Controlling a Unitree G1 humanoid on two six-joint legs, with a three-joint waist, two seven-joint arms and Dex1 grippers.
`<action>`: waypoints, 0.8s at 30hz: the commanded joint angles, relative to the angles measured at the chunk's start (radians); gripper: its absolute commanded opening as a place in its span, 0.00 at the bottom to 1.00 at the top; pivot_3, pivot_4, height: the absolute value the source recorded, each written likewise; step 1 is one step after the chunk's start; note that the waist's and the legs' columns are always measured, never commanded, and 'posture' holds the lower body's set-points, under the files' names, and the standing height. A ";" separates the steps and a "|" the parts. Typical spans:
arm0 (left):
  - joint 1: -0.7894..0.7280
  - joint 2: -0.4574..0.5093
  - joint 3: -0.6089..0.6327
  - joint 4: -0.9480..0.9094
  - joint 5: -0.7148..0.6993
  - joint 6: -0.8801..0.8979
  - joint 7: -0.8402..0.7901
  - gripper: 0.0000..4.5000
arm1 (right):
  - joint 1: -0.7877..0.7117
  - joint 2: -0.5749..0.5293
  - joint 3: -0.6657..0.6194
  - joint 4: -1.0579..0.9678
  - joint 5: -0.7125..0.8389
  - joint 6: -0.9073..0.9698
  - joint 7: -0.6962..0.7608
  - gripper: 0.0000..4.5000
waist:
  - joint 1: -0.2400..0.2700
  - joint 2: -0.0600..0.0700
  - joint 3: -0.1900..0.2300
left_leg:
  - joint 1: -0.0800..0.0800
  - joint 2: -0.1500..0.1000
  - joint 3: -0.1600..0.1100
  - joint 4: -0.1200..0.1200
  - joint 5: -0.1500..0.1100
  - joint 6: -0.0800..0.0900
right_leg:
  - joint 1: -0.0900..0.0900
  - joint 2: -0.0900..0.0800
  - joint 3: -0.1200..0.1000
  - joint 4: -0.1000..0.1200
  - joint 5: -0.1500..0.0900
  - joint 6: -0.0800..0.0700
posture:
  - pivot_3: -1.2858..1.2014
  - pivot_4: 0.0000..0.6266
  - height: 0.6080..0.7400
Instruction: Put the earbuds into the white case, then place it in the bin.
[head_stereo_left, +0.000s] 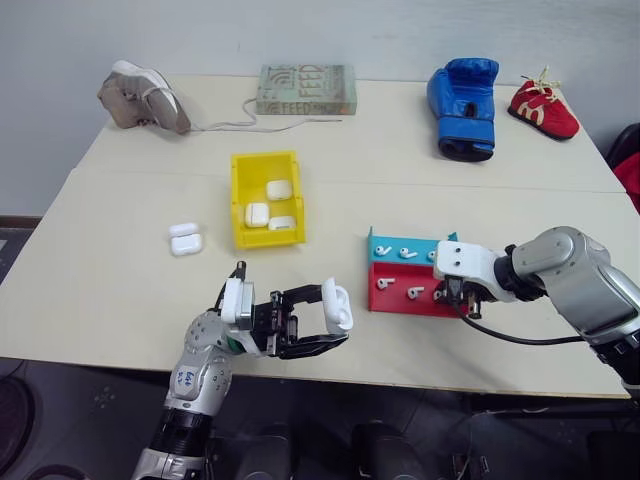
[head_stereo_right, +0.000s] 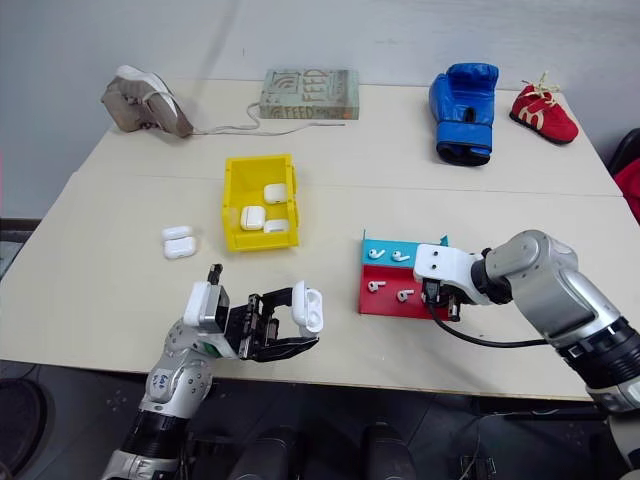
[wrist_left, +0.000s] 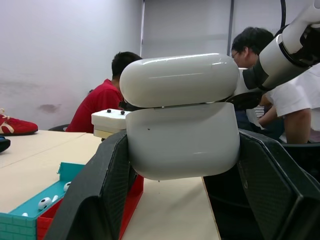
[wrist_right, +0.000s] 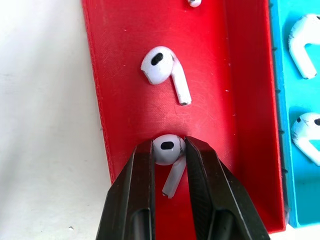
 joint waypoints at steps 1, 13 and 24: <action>-0.052 -0.024 0.019 -0.047 -0.054 0.006 0.017 0.62 | 0.037 -0.008 -0.142 -0.029 0.081 -0.030 0.004 0.10 | 0.004 0.000 0.000 | 0.000 0.000 0.000 0.000 0.000 0.000 | 0.000 0.000 0.000 0.000 0.000 0.000 | 0.52 0.24 1.00; -0.190 -0.132 -0.015 -0.029 -0.138 0.088 -0.017 0.62 | 0.303 0.385 -0.814 -0.358 0.862 -0.116 -0.152 0.10 | 0.005 -0.002 0.001 | 0.000 0.000 0.001 0.001 0.000 0.000 | 0.001 0.001 -0.001 0.007 0.000 0.001 | 0.52 0.24 1.00; -0.299 -0.168 -0.002 -0.008 -0.208 0.204 -0.028 0.62 | 0.272 0.590 -0.676 -0.592 0.981 -0.203 -0.465 0.10 | -0.011 -0.002 0.001 | 0.001 0.000 0.000 0.001 0.000 -0.001 | 0.001 0.001 0.001 0.007 0.000 0.001 | 0.52 0.24 1.00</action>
